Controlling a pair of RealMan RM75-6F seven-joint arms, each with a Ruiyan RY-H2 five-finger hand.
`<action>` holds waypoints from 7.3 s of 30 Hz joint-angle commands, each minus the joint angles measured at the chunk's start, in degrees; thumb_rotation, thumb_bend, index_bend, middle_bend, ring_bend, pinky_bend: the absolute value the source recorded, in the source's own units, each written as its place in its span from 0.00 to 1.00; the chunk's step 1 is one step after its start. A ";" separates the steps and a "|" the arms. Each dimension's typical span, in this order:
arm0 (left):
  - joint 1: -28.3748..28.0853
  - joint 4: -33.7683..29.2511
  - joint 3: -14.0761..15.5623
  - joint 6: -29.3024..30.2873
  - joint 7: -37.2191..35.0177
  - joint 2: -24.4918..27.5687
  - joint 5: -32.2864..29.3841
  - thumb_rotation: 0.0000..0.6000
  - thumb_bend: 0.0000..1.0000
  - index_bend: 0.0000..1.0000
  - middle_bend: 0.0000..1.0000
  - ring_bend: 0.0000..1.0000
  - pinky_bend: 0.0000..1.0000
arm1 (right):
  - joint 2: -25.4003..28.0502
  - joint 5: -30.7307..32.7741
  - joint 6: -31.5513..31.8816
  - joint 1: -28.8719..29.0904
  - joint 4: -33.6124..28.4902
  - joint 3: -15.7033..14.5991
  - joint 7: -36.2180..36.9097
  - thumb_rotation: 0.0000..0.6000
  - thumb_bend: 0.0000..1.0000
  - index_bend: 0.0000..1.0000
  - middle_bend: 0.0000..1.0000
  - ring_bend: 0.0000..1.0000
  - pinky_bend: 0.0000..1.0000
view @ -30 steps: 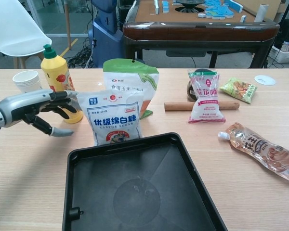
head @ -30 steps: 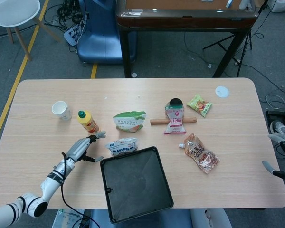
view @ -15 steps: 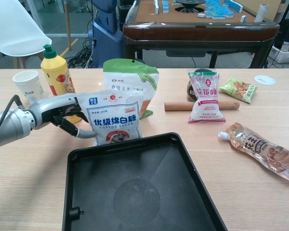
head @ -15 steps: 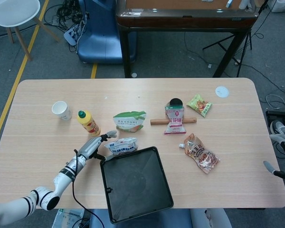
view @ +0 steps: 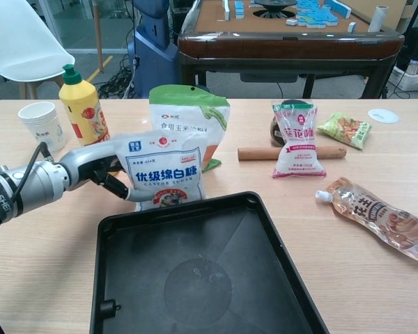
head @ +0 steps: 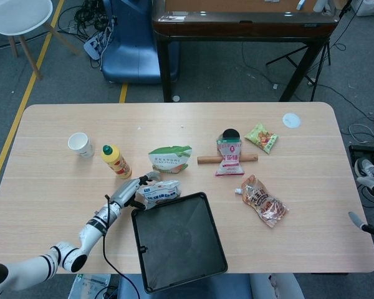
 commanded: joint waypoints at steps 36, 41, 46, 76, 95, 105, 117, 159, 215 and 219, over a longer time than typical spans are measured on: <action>-4.00 8.26 2.41 10.49 4.00 -0.74 9.37 1.00 0.22 0.45 0.59 0.52 0.63 | -0.10 -0.01 -0.17 -0.05 0.41 0.46 0.69 1.00 0.20 0.24 0.26 0.20 0.21; -4.25 7.32 3.88 17.86 12.60 1.66 14.76 1.00 0.22 0.45 0.59 0.52 0.63 | -0.21 -0.31 -0.04 -0.09 0.38 0.37 0.75 1.00 0.19 0.24 0.26 0.20 0.21; -3.70 4.99 4.90 22.54 22.42 3.33 17.75 1.00 0.22 0.45 0.60 0.52 0.63 | -0.48 -0.69 0.05 -0.12 0.66 0.23 1.09 1.00 0.20 0.24 0.26 0.20 0.21; 0.60 -3.56 9.76 22.79 76.72 4.21 23.49 1.00 0.22 0.43 0.63 0.53 0.66 | -1.02 -1.56 0.50 -0.61 1.36 -0.34 1.90 1.00 0.20 0.24 0.26 0.20 0.21; 3.43 -8.83 8.48 19.38 98.16 5.71 21.19 1.00 0.22 0.43 0.62 0.53 0.67 | -0.80 -1.67 0.73 -0.74 0.75 -0.31 1.46 1.00 0.19 0.24 0.26 0.20 0.21; 4.67 -11.90 7.34 17.04 105.08 6.15 17.64 1.00 0.22 0.42 0.62 0.53 0.67 | -0.73 -1.44 1.04 -1.03 0.85 -0.28 1.60 1.00 0.19 0.24 0.26 0.20 0.21; 5.62 -14.29 6.61 15.77 110.76 6.09 14.44 1.00 0.22 0.42 0.62 0.54 0.67 | -0.81 -1.32 0.85 -0.95 0.84 -0.23 1.46 1.00 0.19 0.24 0.26 0.20 0.21; 4.71 -18.03 -4.18 5.44 34.22 9.78 -8.68 1.00 0.22 0.41 0.62 0.53 0.68 | -1.16 -0.91 0.35 -0.88 1.05 -0.16 1.54 1.00 0.19 0.24 0.26 0.20 0.21; 4.31 -22.47 -0.08 4.79 23.48 14.59 -5.67 1.00 0.22 0.10 0.19 0.14 0.30 | -1.74 -0.44 -0.81 -0.15 1.91 0.04 1.99 1.00 0.20 0.24 0.26 0.20 0.21; 5.14 -24.63 0.40 6.55 23.30 16.31 -4.22 1.00 0.22 0.09 0.16 0.10 0.27 | -1.88 -0.47 -1.27 0.16 2.08 0.07 2.10 1.00 0.20 0.24 0.26 0.20 0.21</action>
